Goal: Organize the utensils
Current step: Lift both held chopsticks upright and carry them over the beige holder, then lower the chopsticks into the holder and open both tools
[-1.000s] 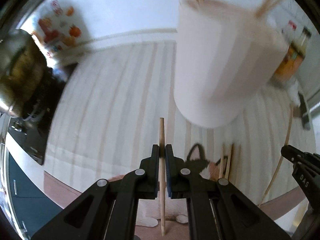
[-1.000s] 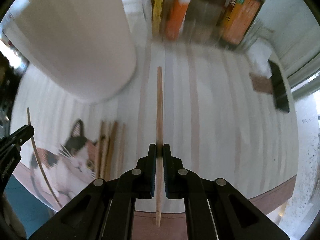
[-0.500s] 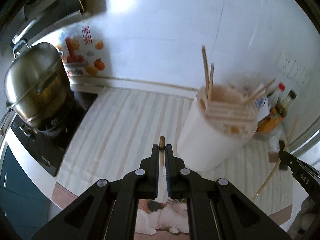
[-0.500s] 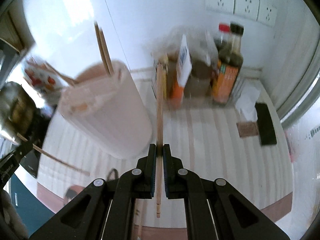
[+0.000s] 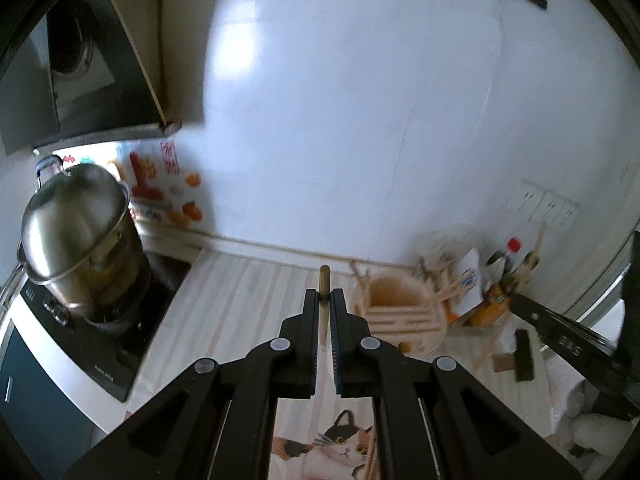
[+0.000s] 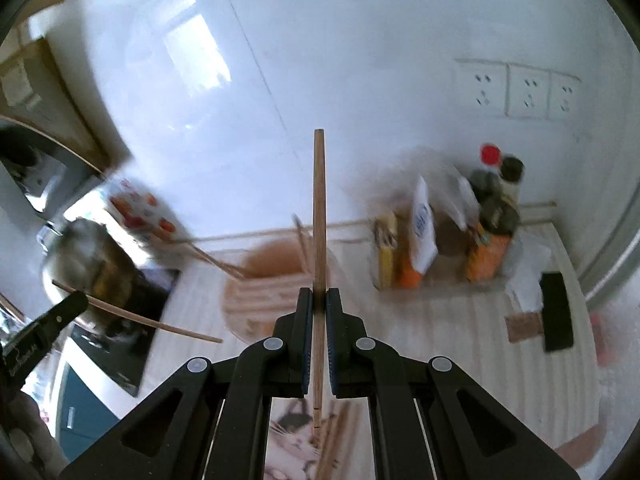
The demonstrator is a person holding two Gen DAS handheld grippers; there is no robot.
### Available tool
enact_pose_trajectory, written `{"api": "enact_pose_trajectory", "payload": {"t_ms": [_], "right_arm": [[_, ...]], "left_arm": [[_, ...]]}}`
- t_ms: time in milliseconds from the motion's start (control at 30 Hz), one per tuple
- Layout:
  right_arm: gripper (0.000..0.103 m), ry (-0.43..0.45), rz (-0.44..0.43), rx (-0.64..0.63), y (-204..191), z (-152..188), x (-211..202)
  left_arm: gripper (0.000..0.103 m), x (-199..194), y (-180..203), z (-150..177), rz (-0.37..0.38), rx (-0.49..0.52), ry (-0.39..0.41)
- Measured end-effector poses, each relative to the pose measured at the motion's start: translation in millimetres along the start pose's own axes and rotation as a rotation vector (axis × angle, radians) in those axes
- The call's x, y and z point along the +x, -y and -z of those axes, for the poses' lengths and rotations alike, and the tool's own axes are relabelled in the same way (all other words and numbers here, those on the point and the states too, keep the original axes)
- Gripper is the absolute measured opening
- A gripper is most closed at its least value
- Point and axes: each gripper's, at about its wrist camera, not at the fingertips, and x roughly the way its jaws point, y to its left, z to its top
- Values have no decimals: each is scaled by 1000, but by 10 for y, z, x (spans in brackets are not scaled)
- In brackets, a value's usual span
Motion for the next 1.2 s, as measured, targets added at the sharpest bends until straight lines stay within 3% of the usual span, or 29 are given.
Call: {"api": "enact_pose_trajectory", "payload": {"t_ms": [333,633,933,1200], "right_arm": [[7,117,-86,21,-238,-740,-108],[6,163,-31,31,-316,-1226,366],[6,86,6,27,-228,-1210,986],[6,51,18,41,-117,-1079,1162]], "left_arm": [[3,-243,266,-451,104,-3,51],[3,352,525,-697,100,10,10],[3,944,535,-712,80,14,-77],[2,989,499,-717,78,13,-65]]}}
